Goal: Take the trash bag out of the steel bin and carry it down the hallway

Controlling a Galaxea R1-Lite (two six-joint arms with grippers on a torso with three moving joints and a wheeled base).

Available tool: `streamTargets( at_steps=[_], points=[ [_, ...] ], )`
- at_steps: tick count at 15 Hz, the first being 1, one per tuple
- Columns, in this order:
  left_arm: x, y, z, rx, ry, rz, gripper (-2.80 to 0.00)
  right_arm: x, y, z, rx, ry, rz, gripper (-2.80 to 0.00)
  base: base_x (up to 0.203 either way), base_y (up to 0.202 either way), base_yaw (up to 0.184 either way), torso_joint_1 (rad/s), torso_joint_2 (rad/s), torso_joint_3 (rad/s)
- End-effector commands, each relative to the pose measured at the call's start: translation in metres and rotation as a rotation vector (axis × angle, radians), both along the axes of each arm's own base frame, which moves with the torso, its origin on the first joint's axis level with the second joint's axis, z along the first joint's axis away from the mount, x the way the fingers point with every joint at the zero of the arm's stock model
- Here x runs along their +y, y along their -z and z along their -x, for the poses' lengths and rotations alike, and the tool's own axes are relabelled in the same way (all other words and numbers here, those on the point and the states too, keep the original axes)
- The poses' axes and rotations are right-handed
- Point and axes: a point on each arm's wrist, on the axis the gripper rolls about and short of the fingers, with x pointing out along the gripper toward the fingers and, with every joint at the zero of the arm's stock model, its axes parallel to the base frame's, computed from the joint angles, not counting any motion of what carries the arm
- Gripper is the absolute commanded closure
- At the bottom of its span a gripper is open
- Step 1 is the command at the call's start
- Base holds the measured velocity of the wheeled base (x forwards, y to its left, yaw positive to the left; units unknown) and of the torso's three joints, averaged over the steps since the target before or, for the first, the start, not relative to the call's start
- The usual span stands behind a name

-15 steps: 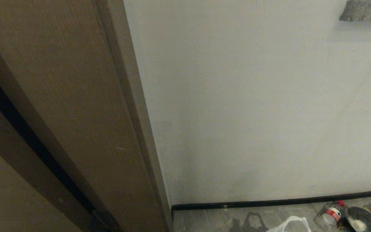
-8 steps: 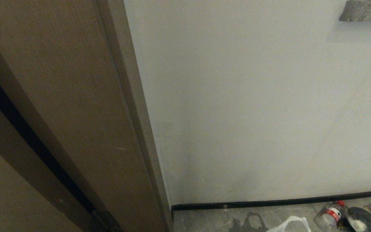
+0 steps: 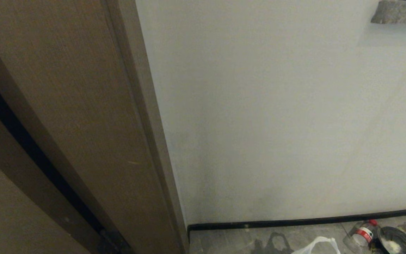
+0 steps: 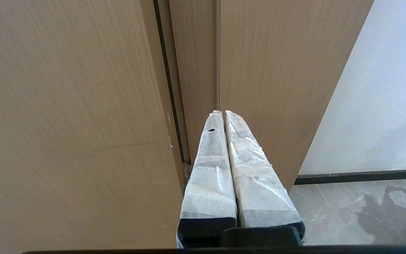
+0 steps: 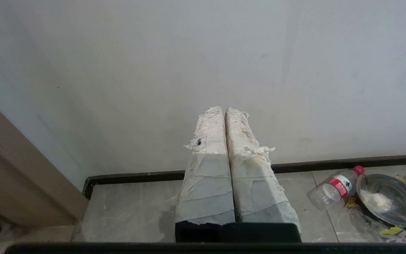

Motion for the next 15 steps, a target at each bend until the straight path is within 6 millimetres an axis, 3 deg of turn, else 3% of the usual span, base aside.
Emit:
streamTargets(
  at_steps=[1,15],
  points=[
    [0.0000,0.0000,0.0000,0.000,-0.001,0.000,0.00,0.0000,0.0000,-0.0001,0.001,0.001,-0.004,0.00,0.000,0.000,0.000,0.000,0.00,0.000],
    [0.0000,0.0000,0.0000,0.000,-0.001,0.002,0.00,0.0000,0.0005,-0.0002,0.004,0.000,-0.004,0.00,0.000,0.000,0.000,0.000,0.00,0.000]
  ],
)
